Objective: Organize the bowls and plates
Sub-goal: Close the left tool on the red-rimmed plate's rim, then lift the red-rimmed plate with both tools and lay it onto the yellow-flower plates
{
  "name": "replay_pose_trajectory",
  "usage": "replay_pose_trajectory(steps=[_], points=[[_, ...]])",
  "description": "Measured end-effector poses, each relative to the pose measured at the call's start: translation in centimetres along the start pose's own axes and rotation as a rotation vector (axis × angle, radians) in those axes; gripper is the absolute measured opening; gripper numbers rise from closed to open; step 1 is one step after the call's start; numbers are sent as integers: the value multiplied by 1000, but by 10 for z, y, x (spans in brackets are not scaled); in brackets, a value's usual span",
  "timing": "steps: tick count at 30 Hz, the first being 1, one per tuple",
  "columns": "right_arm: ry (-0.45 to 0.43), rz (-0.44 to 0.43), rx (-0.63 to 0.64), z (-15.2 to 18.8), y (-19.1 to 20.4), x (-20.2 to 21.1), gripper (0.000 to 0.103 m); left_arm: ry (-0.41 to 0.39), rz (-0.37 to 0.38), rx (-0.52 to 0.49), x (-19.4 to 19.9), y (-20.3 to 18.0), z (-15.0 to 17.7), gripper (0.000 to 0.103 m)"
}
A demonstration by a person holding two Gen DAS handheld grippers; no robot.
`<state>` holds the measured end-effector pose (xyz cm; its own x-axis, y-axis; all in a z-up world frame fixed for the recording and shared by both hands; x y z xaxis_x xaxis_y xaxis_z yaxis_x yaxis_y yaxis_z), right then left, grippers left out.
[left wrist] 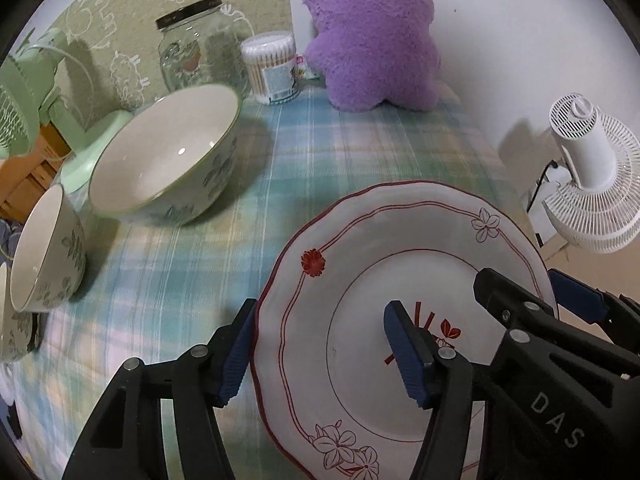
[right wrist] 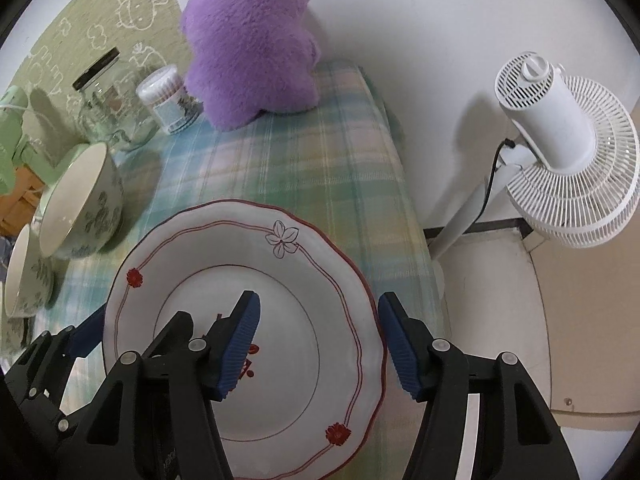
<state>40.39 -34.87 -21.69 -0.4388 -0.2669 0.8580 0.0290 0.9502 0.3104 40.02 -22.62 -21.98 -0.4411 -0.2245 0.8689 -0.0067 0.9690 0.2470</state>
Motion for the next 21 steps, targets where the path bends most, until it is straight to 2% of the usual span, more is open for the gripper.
replay_pose_trajectory(steps=[3,7,21], points=[[14,-5,2,9,5,3,62,20,-6,2,2,7,10,64],[31,-22,25,18,11,6,54,70,-14,23,-1,19,24,52],[67,-1,24,28,6,-18,50,15,-34,5,1,17,23,55]])
Point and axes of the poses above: each gripper's, at about its wrist camera, not at the fingertips, and x roughly against the way its jaws point, y to its left, z to its underside, the point moved 10 cm from there along -x, roughly the way its jaws point, and after that the axes turned 13 degrees about -z, right-handed, at the moved point
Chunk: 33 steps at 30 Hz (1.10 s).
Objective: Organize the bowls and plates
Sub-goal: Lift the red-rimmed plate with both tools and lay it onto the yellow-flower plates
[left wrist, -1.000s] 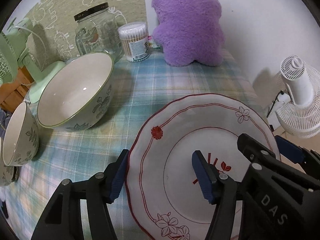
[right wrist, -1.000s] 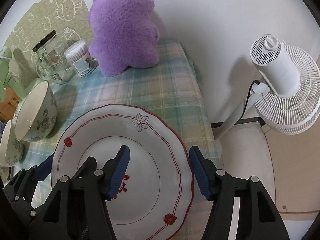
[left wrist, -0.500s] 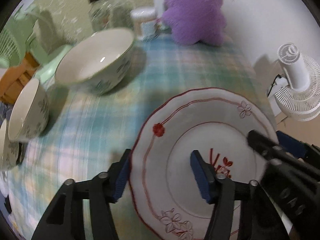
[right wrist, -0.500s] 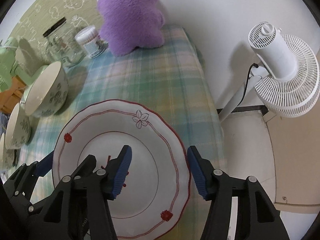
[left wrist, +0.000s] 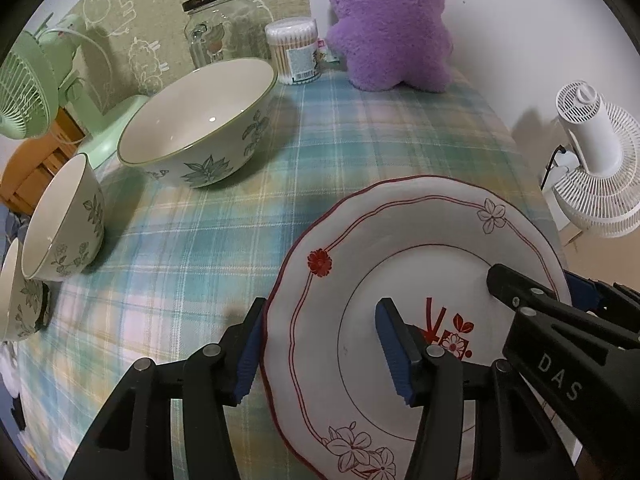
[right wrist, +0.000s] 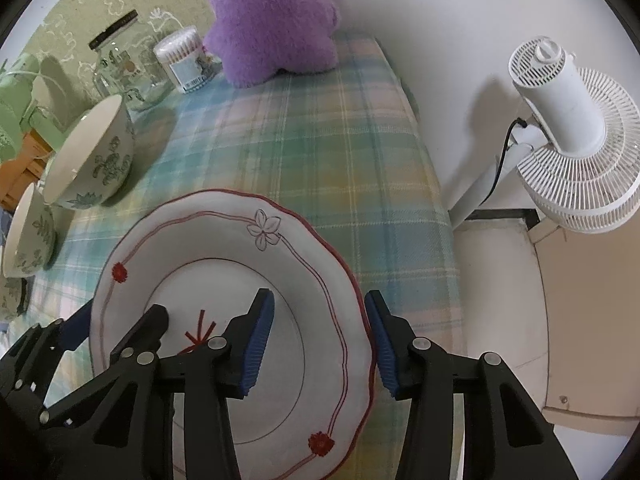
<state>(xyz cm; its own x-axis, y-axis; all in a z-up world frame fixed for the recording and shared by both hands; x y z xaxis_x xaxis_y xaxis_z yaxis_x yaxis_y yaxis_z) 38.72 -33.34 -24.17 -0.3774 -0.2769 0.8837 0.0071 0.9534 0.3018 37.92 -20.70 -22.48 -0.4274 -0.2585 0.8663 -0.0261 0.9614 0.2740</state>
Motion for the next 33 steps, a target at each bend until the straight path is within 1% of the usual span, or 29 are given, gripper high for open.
replay_pose_trajectory(steps=[4,7,16,22,27,33], points=[[-2,6,-4,-1,0,1,50,9,-3,-8,2,0,0,55],[3,15,-5,0,0,7,50,24,9,-5,7,0,2,54],[-40,37,6,2,8,43,50,-13,28,13,41,8,1,54],[-75,55,11,6,17,75,50,-50,39,18,71,18,3,54],[-101,71,13,15,28,100,50,-73,50,21,91,27,12,54],[-114,98,-7,39,39,123,50,-81,70,0,110,38,32,54]])
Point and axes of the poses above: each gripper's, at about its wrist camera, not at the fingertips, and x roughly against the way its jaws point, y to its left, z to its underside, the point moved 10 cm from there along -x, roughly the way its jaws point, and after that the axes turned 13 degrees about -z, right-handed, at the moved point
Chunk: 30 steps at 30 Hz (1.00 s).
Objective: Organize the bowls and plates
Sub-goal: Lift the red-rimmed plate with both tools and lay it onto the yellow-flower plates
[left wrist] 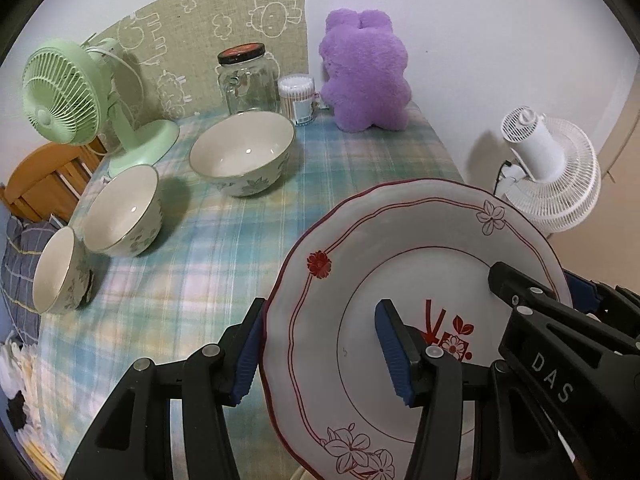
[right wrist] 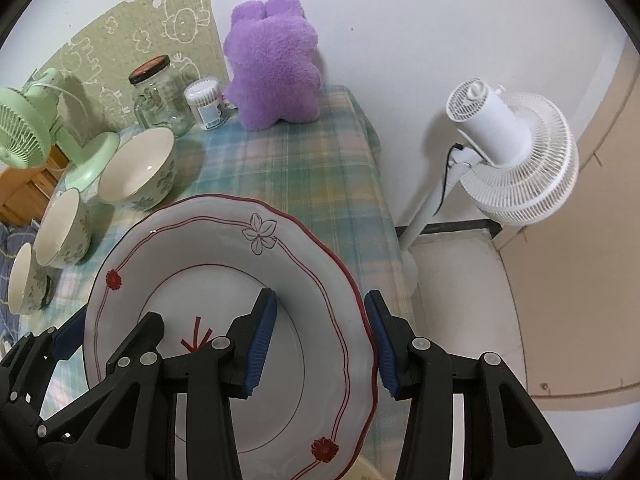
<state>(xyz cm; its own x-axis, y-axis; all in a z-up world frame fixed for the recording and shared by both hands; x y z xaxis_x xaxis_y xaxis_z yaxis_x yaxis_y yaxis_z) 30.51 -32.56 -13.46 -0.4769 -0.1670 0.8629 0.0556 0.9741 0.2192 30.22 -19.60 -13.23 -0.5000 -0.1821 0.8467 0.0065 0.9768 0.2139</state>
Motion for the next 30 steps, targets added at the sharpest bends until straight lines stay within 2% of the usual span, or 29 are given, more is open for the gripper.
replay_pose_trajectory(steps=[12,21,30], points=[[5,66,-44,63,11,40,50,12,55,-44,30,6,55,54],[24,138,-125,117,2,53,50,35,124,-113,36,-7,103,54],[64,157,-182,154,-11,48,50,74,112,-151,31,-19,130,54]])
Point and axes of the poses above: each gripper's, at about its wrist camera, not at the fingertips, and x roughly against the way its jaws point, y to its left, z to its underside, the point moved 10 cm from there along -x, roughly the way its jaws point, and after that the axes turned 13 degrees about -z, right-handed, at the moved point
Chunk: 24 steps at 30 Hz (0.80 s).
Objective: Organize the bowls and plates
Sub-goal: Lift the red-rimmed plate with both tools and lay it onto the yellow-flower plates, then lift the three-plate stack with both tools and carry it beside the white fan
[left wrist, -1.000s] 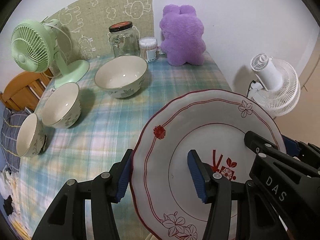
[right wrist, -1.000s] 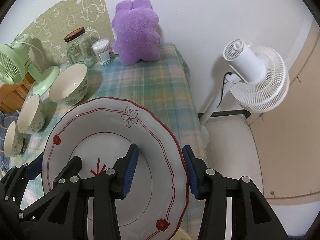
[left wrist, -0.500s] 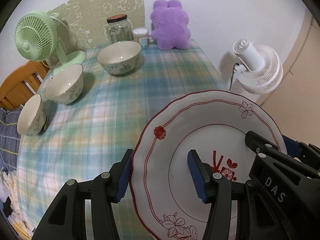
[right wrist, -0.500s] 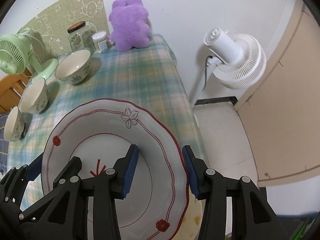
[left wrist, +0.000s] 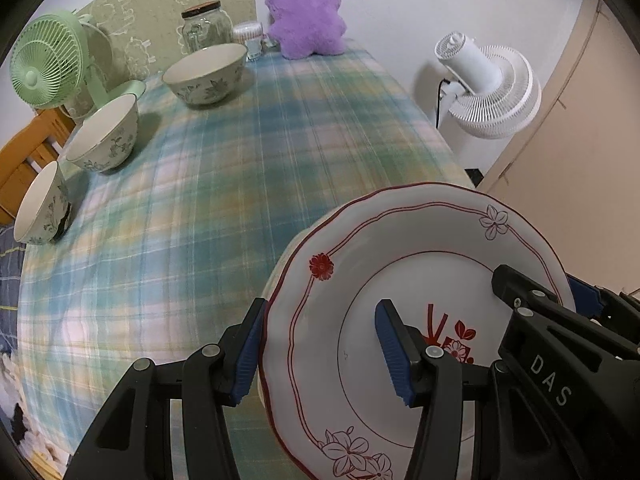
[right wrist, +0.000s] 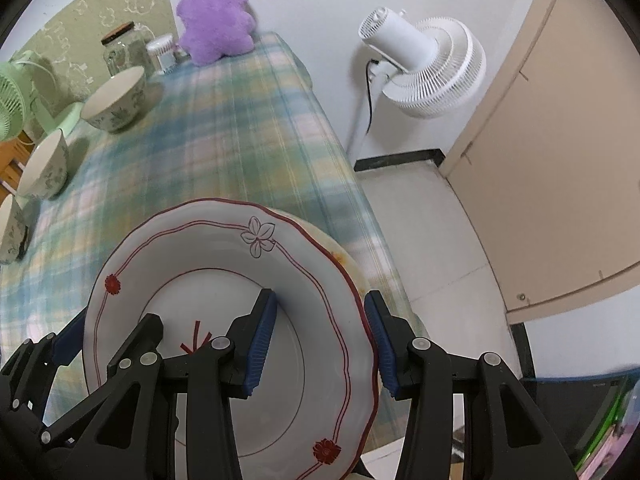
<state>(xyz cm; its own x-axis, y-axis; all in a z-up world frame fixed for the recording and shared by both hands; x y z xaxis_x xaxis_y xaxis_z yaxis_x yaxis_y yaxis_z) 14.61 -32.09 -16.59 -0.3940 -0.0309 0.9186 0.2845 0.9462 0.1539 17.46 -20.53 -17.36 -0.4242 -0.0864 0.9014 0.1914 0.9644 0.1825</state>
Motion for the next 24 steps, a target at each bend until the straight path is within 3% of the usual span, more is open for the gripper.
replay_pose_trajectory(steps=[9,24], points=[[47,-22,-20,8,-17,-18,50,27,-36,-23,-12,-16,4,55],[99,-76,-3,4,-28,-39,50,-2,-170,-18,-17,-25,0,55]])
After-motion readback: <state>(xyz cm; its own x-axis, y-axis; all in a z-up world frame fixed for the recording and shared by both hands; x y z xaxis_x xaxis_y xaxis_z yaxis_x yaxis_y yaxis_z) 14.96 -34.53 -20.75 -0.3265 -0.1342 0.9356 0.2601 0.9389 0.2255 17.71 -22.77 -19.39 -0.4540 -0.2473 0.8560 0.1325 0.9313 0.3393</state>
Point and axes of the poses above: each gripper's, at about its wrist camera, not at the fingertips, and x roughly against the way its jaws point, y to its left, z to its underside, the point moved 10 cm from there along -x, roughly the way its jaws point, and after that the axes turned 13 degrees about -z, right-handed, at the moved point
